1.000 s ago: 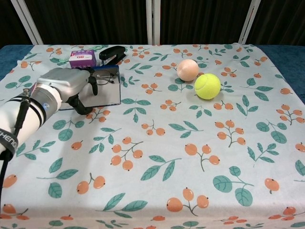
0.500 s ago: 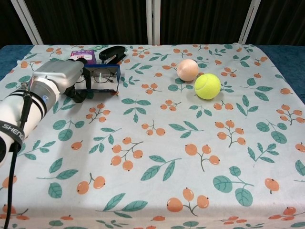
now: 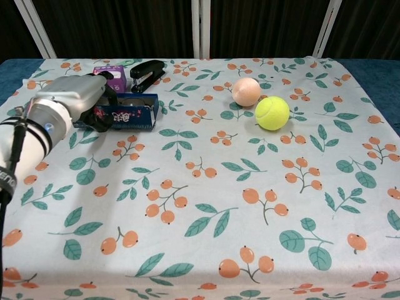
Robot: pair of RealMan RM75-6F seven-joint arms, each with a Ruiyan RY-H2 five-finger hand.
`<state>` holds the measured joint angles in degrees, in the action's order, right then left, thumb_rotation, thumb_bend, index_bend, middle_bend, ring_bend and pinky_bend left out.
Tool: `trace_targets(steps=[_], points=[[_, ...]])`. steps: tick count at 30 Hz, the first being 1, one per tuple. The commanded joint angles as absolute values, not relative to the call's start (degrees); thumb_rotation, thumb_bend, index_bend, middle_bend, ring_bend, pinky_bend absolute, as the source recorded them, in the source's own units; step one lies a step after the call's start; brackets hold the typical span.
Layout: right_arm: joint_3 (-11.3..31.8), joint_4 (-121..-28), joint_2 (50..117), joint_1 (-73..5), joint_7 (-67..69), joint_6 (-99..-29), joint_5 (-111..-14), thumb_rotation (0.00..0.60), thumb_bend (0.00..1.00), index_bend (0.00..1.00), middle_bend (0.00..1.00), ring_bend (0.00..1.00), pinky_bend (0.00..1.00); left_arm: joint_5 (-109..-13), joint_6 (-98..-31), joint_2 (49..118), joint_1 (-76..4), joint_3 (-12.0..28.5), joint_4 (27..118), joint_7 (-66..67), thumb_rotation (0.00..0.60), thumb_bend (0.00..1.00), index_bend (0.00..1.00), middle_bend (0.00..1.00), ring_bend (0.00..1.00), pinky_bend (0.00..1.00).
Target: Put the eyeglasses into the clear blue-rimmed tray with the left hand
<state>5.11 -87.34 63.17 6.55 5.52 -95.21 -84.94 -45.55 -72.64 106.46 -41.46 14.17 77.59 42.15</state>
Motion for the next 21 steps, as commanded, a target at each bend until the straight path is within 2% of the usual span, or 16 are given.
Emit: trace_targets(steps=[1,8,10,13,21], points=[[5.1,-87.0,63.3,6.6,5.8,-95.1,-84.8,0.6,0.33,0.0,0.0,0.0,0.0,-49.8,-76.2,102.6,-37.3,9.5,83.4,40.6,0.6,0.49,0.64,0.0,0.03,0.16],[5.0,-86.2,63.7,6.5,6.5,-94.9,-84.9,0.6,0.33,0.0,0.0,0.0,0.0,-62.7,-85.4,95.3,-27.9,-2.4,91.0,36.3,0.6,0.49,0.65,0.0,0.03,0.16],[5.0,-86.1,63.8,6.3,6.4,-94.6,-84.9,0.6,0.33,0.0,0.0,0.0,0.0,-64.8,-86.7,94.5,-26.3,-3.9,91.5,35.1,0.6,0.49,0.65,0.0,0.03,0.16],[4.7,-86.3,64.0,6.0,5.9,-94.3,-85.6,0.6,0.33,0.0,0.0,0.0,0.0,-65.7,-86.5,93.9,-25.3,-3.5,91.1,34.0,0.6,0.49,0.65,0.0,0.03,0.16],[4.4,-87.1,64.1,5.9,4.5,-94.6,-86.2,0.6,0.33,0.0,0.0,0.0,0.0,-65.5,-83.1,93.8,-26.7,1.9,90.4,34.6,0.6,0.49,0.65,0.0,0.03,0.16]])
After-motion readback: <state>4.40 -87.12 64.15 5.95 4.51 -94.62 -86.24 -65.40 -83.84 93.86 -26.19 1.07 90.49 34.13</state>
